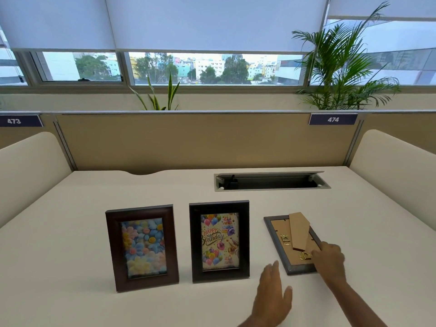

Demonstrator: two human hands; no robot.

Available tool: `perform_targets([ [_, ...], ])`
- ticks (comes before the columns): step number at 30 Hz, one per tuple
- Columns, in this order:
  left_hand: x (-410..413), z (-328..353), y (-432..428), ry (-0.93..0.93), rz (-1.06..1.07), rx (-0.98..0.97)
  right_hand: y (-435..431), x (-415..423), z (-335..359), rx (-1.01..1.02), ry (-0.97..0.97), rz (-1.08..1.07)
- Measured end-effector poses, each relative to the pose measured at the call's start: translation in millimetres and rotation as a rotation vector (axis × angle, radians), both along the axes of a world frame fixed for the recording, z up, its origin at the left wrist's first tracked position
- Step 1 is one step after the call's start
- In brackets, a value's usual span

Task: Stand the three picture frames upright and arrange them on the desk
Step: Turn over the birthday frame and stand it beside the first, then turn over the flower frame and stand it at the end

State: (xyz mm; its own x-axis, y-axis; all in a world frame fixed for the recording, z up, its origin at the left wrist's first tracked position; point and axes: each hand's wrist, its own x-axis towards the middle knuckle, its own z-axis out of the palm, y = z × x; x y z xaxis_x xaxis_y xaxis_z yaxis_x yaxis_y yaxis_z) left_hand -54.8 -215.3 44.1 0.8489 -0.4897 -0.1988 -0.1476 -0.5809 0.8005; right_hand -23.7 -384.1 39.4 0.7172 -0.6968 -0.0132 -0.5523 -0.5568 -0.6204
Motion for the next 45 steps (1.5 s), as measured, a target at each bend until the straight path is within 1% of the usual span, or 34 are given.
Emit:
perform_targets([
  [1,4.6,3.0,-5.9,0.049,-0.028,0.006,-7.4,0.3,-5.7,-0.008,0.032,-0.07],
  [2,9.7,3.9,-11.6,0.091,-0.045,0.008,-10.6,1.0,-8.4,0.021,0.072,-0.097],
  [4,20.2,1.4,-20.3,0.159,-0.045,-0.024,-11.5,3.7,-8.2,0.105,0.088,-0.08],
  [6,26.2,2.4,-26.0,0.227,-0.023,-0.11,-11.8,6.1,-8.1,0.112,0.096,-0.056],
  [9,30.6,5.7,-29.7,0.384,0.072,-0.264,-16.4,6.5,-11.8,0.146,0.081,-0.058],
  [11,35.2,9.9,-28.5,0.479,0.16,-0.319,-19.8,5.2,-13.4,0.169,0.064,-0.067],
  [15,46.5,5.7,-23.3,0.535,0.283,-0.347,-24.1,3.5,-17.0,0.247,0.047,-0.102],
  [18,49.9,1.7,-21.8,0.594,0.344,-0.387,-28.4,4.6,-13.9,0.394,-0.057,-0.124],
  [24,53.7,21.4,-31.1,0.735,0.431,-0.584,-44.4,7.9,13.3,0.673,-0.276,-0.098],
  [27,55.7,43.0,-34.2,0.842,0.475,-0.716,-49.8,1.2,30.6,0.914,-0.506,-0.067],
  [29,56.8,54.7,-34.9,0.892,0.5,-0.797,-52.8,-4.8,37.2,1.016,-0.653,-0.054],
  [30,56.7,59.7,-34.9,0.91,0.504,-0.827,-53.8,-7.6,37.5,1.021,-0.685,-0.025],
  [31,56.0,64.1,-34.4,0.93,0.504,-0.857,-53.9,-9.9,35.7,0.977,-0.683,0.022],
  [33,53.8,71.0,-34.1,0.971,0.493,-0.903,-50.7,-13.5,29.8,0.816,-0.641,0.14],
  [35,50.3,75.4,-35.0,0.989,0.481,-0.923,-45.9,-15.6,25.0,0.703,-0.637,0.283],
  [38,47.9,76.7,-33.4,0.976,0.477,-0.93,-45.6,-17.8,21.6,0.592,-0.657,0.332],
  [41,48.5,80.5,-23.2,0.896,0.462,-0.847,-45.3,-18.3,21.0,0.508,-0.675,0.299],
  [43,49.1,81.8,-17.7,0.774,0.424,-0.75,-45.0,-18.6,21.6,0.515,-0.692,0.28],
  [45,48.3,78.1,-14.5,0.664,0.338,-0.593,-45.0,-19.1,24.7,0.554,-0.718,0.264],
])
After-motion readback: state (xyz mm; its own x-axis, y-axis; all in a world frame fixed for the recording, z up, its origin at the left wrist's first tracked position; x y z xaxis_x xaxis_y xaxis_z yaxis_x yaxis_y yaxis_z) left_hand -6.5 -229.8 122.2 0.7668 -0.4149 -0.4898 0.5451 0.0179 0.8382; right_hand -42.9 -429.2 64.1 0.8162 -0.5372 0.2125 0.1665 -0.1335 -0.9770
